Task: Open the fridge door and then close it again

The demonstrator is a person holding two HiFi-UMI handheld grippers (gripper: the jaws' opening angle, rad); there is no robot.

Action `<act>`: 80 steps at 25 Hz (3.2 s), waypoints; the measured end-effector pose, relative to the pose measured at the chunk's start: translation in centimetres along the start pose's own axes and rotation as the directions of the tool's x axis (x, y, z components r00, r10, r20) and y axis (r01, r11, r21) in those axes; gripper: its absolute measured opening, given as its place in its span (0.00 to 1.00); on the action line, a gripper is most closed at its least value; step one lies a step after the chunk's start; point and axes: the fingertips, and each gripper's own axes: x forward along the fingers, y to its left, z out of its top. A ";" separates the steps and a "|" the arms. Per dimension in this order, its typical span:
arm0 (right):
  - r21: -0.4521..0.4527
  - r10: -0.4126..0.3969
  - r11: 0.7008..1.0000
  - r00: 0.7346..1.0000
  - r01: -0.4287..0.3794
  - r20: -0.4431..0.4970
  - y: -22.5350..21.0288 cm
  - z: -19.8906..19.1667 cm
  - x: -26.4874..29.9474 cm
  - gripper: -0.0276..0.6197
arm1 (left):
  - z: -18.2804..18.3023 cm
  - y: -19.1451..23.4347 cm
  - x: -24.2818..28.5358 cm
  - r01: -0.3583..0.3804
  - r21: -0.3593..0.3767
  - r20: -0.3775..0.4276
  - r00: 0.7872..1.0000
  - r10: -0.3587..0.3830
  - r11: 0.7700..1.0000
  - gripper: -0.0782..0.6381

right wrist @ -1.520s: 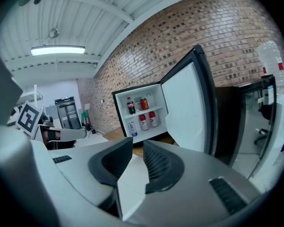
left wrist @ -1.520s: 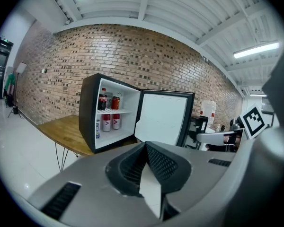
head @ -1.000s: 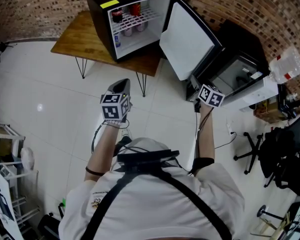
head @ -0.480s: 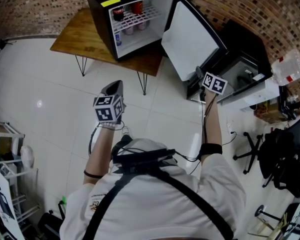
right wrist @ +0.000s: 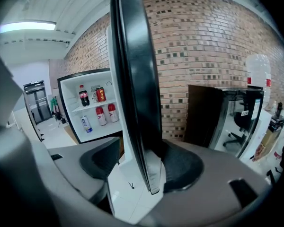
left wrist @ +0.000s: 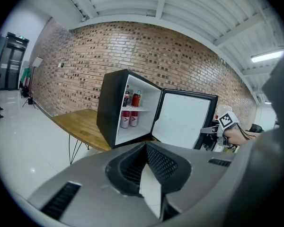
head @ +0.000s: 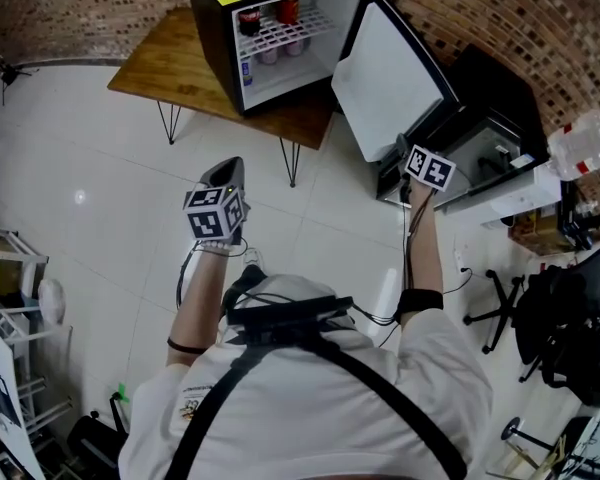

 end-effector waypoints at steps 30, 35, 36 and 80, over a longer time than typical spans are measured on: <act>-0.233 0.408 0.878 0.908 -0.418 -0.093 23.9 -3.1 1.5 0.38 | -0.9 3.4 -1.1 -0.027 -0.060 0.002 1.000 0.028 0.998 0.11; -0.228 0.446 0.860 0.889 -0.457 -0.101 27.5 -2.7 3.1 0.38 | -0.1 4.9 -0.6 -0.045 -0.069 0.011 0.999 0.046 0.997 0.11; -0.224 0.453 0.857 0.886 -0.464 -0.101 28.2 -2.7 3.5 0.37 | 0.1 5.2 -0.5 -0.049 -0.070 0.012 0.999 0.050 0.996 0.11; -0.185 0.172 0.967 0.985 -0.175 -0.028 45.6 3.7 19.4 0.35 | 6.4 19.2 3.0 -0.026 -0.029 0.005 1.000 0.026 0.999 0.11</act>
